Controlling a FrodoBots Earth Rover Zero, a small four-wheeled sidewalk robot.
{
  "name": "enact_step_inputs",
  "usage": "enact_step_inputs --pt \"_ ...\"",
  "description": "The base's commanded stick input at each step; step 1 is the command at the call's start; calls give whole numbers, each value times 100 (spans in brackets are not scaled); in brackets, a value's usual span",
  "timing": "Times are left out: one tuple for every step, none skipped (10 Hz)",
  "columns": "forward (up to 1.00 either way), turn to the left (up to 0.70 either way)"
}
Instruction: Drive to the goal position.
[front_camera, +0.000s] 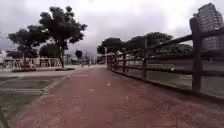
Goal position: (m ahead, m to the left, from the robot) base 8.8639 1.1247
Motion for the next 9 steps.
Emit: enact_step_inputs --pt "0 85" --pt "0 85" --pt "0 85" --pt "0 85" --pt "0 85" --pt "0 85" --pt "3 52" --pt "9 18" --pt "44 12"
